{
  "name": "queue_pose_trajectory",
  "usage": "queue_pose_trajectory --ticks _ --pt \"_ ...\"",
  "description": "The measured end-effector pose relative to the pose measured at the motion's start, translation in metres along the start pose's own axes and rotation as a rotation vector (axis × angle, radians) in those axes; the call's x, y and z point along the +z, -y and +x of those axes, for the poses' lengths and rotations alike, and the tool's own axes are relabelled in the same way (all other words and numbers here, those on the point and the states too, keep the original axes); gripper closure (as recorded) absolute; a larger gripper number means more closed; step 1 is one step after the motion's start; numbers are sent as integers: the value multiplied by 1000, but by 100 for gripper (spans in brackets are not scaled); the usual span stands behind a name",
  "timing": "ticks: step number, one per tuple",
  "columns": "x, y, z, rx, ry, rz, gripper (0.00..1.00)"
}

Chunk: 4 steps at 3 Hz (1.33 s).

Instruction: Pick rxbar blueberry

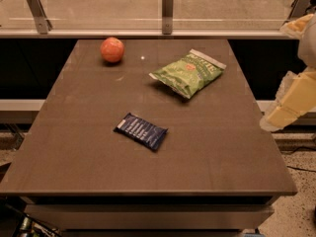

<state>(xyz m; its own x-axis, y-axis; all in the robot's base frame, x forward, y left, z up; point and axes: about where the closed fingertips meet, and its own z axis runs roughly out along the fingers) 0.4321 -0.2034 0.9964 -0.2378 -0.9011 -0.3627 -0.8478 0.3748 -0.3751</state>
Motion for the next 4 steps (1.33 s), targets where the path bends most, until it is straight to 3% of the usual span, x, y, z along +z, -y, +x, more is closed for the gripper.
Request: queue_pose_trajectory --ticks 2,4 --pt "39 -16 -5 67 132 -19 0" --pt "51 -37 -14 109 260 -10 0"
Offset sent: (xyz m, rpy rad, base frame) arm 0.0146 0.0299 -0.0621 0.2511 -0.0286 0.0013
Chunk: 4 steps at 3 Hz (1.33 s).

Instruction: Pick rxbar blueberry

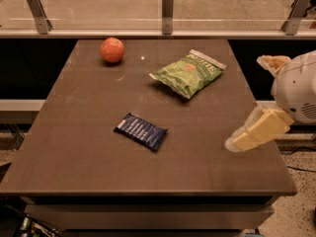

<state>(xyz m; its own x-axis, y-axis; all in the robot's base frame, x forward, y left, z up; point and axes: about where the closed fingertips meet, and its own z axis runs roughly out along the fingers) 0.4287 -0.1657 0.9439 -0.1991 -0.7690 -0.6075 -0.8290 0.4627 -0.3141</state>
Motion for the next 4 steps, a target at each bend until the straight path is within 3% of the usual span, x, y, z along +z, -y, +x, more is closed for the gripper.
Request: queue_pose_trajectory --ticks 2,4 --pt "9 -25 -2 76 103 10 0" --pt "34 -28 -7 151 218 34 0"
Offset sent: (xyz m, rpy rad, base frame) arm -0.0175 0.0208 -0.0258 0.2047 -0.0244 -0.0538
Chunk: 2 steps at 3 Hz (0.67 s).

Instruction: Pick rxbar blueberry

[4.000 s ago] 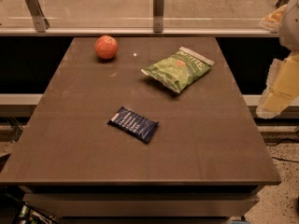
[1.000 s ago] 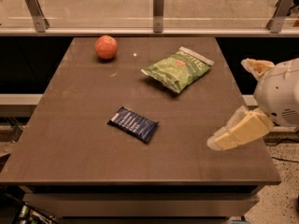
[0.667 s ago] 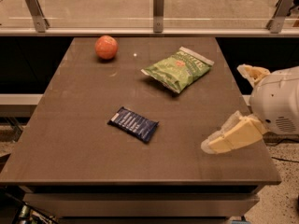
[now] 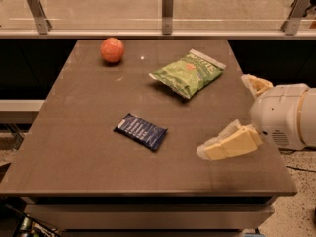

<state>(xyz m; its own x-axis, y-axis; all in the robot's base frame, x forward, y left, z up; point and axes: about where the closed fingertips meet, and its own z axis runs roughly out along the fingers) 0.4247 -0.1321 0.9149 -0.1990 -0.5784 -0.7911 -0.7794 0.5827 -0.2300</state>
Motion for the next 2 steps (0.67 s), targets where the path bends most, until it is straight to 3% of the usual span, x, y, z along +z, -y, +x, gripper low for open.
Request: queue_pose_trajectory --ticks 2 --pt "22 -12 -15 50 165 49 0"
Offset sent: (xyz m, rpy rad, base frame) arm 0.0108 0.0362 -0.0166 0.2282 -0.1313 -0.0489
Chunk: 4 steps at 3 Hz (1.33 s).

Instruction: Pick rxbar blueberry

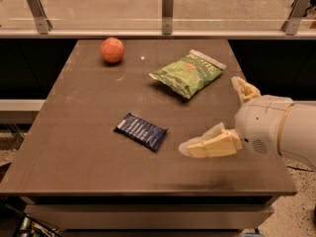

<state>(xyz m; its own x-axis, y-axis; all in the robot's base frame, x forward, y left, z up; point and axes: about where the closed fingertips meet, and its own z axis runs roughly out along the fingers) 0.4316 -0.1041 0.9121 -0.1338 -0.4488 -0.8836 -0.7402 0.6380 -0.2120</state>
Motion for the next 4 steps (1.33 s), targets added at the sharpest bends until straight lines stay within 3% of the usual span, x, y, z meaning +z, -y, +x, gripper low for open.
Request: queue_pose_trajectory --ticks 2,4 --pt "12 -3 10 3 5 -24 0" --pt "34 -22 24 18 40 -82 0"
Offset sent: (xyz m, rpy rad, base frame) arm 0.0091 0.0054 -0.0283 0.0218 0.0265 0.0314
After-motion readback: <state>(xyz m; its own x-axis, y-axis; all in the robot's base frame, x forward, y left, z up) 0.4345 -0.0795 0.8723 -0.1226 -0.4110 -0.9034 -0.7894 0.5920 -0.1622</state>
